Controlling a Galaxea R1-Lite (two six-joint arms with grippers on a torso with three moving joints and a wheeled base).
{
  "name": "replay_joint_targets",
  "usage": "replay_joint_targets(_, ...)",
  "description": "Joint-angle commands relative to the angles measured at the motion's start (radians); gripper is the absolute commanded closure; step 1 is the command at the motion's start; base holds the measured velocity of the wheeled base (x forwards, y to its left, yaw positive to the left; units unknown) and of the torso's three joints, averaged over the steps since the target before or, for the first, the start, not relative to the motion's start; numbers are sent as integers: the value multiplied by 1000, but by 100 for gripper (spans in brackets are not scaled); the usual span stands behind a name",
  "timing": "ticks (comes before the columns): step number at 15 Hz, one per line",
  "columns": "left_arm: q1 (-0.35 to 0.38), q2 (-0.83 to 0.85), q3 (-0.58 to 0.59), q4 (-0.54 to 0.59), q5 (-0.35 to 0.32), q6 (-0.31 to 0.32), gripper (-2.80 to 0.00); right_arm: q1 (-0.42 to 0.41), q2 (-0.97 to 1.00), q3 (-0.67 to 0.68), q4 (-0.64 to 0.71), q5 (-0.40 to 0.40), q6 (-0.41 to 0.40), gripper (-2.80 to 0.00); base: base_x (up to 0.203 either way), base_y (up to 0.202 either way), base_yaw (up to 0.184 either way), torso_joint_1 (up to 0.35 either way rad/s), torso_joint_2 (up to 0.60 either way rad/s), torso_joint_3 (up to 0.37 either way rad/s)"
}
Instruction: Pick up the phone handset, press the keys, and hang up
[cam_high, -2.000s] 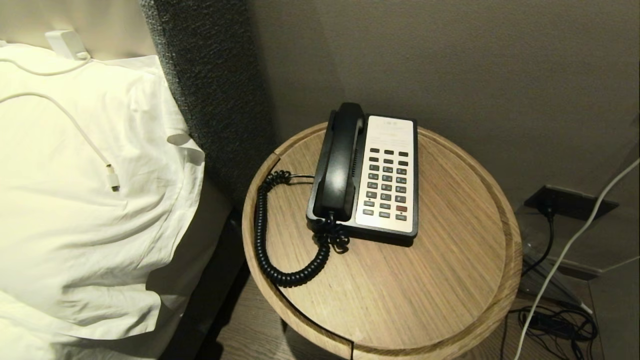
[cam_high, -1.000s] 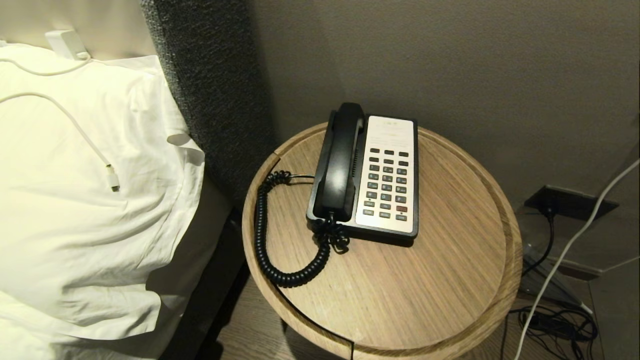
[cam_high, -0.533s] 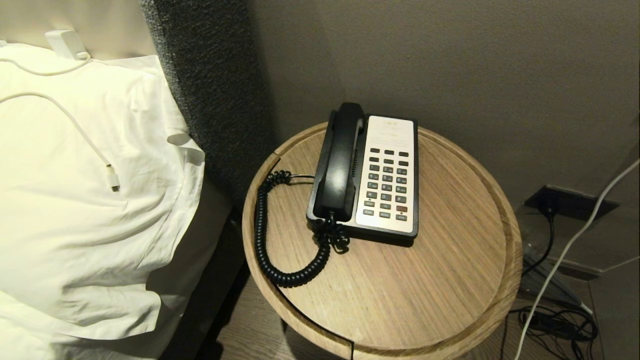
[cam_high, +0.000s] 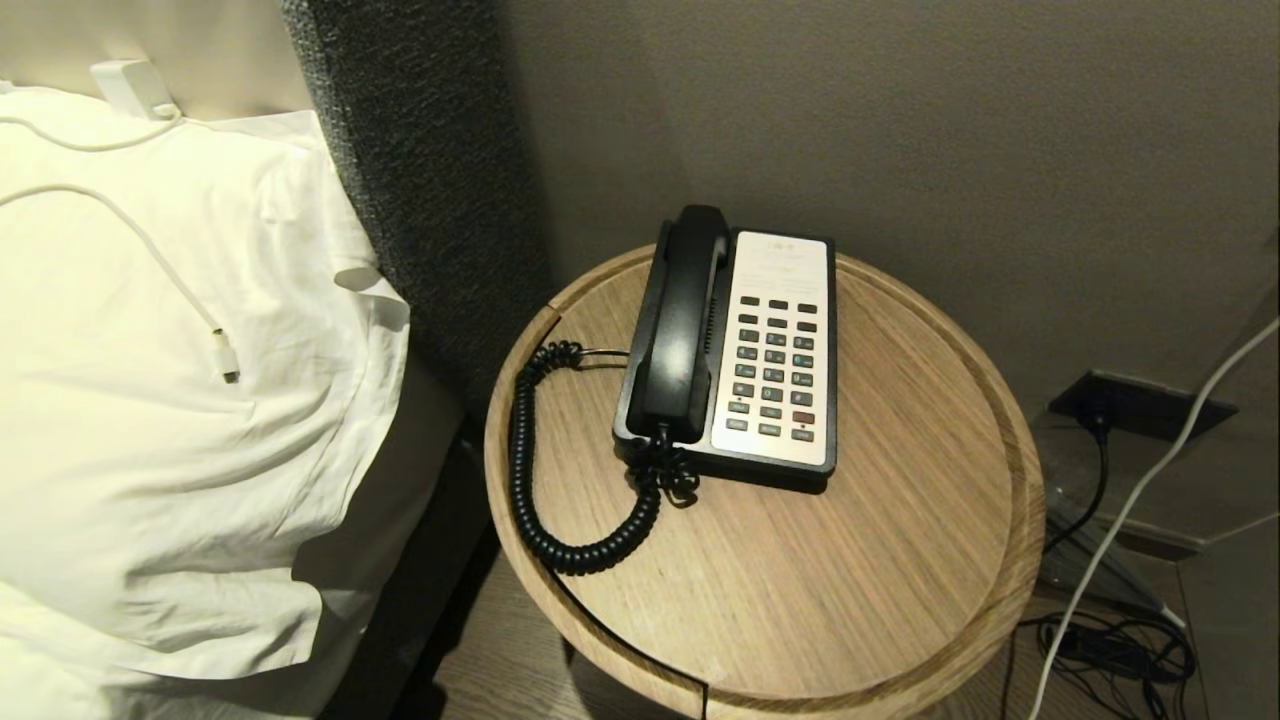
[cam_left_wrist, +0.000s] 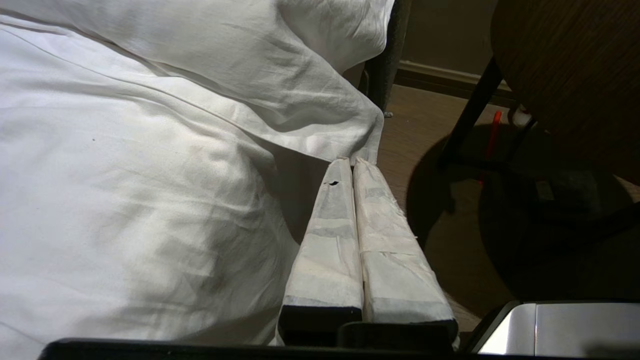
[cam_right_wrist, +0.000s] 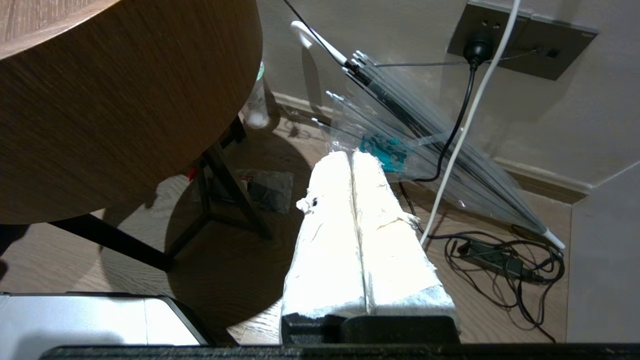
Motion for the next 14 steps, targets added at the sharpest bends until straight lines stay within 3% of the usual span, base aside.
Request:
replay_joint_targets(1, 0, 0, 0, 0, 0, -2, 0, 0, 0, 0, 0, 2, 0, 0, 0, 0, 0, 2, 5, 33)
replay_joint_targets(14, 0, 0, 0, -2, 16, -50, 0, 0, 0, 0, 0, 1, -2, 0, 0, 0, 0, 3, 2, 193)
